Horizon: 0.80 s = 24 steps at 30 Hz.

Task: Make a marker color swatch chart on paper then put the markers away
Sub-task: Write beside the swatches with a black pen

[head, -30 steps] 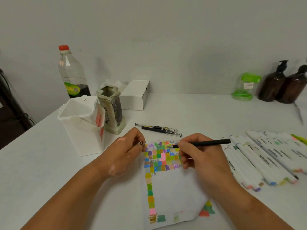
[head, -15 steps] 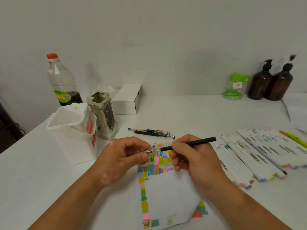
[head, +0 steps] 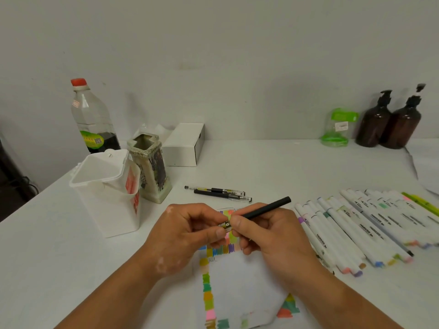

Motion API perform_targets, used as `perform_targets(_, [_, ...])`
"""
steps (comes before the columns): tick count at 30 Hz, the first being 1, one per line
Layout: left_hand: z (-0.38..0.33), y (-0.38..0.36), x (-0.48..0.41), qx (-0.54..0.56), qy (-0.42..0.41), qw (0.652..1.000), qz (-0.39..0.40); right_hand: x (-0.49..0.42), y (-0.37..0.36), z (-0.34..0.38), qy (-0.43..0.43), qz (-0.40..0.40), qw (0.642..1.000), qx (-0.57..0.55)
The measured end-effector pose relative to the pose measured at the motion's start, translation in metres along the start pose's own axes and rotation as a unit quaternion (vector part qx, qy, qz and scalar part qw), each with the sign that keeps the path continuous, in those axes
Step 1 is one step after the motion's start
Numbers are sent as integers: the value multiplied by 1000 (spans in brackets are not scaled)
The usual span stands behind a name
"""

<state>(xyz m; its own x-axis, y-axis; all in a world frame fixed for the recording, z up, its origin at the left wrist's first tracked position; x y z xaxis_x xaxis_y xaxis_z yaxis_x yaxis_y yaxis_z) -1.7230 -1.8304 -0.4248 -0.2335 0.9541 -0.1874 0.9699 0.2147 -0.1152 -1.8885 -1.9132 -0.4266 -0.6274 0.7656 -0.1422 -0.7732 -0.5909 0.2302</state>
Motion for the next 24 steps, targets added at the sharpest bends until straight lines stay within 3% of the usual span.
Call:
perform_targets(7, [9,-7,-1,42,21,998,43,-1,3,2,0,-48,999,26])
perform_targets(9, [12,-2,-2,-67,16,997,42,-4,14,4,-6,-87,996,25])
perform_targets(11, [14,8,-3,-240,-4,971,19,-7,34,7,0,-122,984,130])
perform_targets(13, [15,16,-5,-375,0,927,10,-8,53,8,-2,-117,942,314])
perform_targets(16, [20,24,-8,-452,33,891,36,-4,63,3,-51,-49,869,489])
perform_targets(20, [20,34,-10,-453,42,890,39,0,58,-7,-86,7,794,602])
perform_targets(24, [17,44,-10,-435,48,899,27,0,59,-9,-103,6,766,634])
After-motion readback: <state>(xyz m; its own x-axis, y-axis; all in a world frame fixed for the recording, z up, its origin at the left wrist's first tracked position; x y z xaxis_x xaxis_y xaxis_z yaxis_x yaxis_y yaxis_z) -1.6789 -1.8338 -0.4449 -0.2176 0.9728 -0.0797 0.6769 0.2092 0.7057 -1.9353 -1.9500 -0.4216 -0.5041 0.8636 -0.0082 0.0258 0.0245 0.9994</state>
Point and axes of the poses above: each hand's wrist, its own x-axis away from the middle knuckle, its own y-axis out of the back of the hand, z = x × y, the point moved 3 cm from there along -x, towards the middle knuckle, and after that the axes turned 15 degrees about x, right-handed, at the moved point
